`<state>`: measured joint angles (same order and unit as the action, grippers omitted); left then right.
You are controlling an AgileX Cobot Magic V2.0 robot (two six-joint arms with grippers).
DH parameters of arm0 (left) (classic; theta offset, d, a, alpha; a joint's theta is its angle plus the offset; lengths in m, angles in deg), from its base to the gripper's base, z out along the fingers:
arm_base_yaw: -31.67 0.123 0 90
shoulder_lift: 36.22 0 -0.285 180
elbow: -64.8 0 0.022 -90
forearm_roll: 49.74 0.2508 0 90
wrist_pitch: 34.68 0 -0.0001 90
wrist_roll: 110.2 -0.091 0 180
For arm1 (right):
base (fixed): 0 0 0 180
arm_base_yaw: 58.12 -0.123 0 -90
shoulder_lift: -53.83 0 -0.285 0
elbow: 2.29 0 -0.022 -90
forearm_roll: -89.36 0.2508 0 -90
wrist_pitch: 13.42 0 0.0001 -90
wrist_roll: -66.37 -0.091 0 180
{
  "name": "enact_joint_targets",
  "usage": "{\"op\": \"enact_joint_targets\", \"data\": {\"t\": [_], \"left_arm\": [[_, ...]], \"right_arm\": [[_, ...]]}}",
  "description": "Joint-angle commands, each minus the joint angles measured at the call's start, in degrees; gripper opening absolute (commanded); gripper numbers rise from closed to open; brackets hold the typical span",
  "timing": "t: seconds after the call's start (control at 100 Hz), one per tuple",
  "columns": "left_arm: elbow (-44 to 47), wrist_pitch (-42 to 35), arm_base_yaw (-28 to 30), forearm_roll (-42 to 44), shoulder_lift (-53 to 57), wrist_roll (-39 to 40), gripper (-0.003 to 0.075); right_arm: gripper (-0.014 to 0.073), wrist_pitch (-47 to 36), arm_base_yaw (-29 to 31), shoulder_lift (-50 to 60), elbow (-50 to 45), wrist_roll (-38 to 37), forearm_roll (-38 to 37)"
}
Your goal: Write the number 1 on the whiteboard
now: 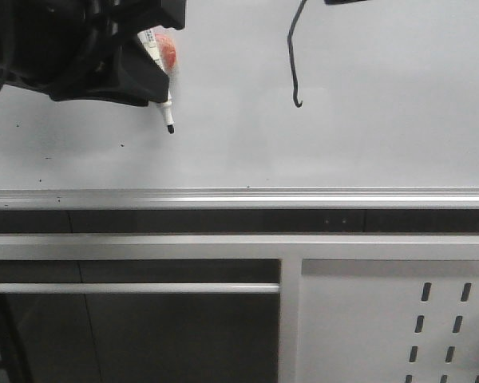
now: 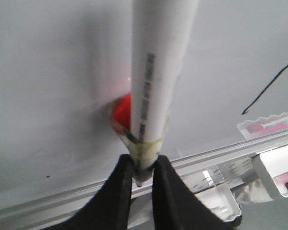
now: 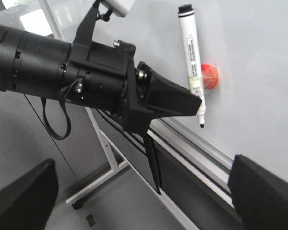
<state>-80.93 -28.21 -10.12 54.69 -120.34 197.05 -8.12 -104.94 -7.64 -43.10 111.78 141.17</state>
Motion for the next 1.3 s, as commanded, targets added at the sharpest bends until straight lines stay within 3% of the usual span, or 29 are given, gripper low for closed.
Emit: {"op": "enact_joint_targets", "data": {"t": [0.0, 0.3, 0.59, 1.29], "left_arm": [[-1.9, -1.5, 0.2, 2.3, 1.7, 1.0, -0.0009], [-1.8, -1.6, 0.4, 2.2, 1.7, 1.1, -0.0009], [-1.9, -7.5, 7.0, 2.2, 1.7, 2.5, -0.0009], [-1.9, -7.3, 7.0, 2.2, 1.7, 2.5, 0.0]], "right_arm": [[0.065, -2.8, -0.1, 0.5, 1.3, 0.3, -0.2], [0.065, -2.5, -0.1, 0.5, 1.3, 0.3, -0.2], [0.065, -2.5, -0.1, 0.5, 1.3, 0.3, -0.2], [0.065, -3.1, -0.1, 0.5, 1.3, 0.3, -0.2]]}}
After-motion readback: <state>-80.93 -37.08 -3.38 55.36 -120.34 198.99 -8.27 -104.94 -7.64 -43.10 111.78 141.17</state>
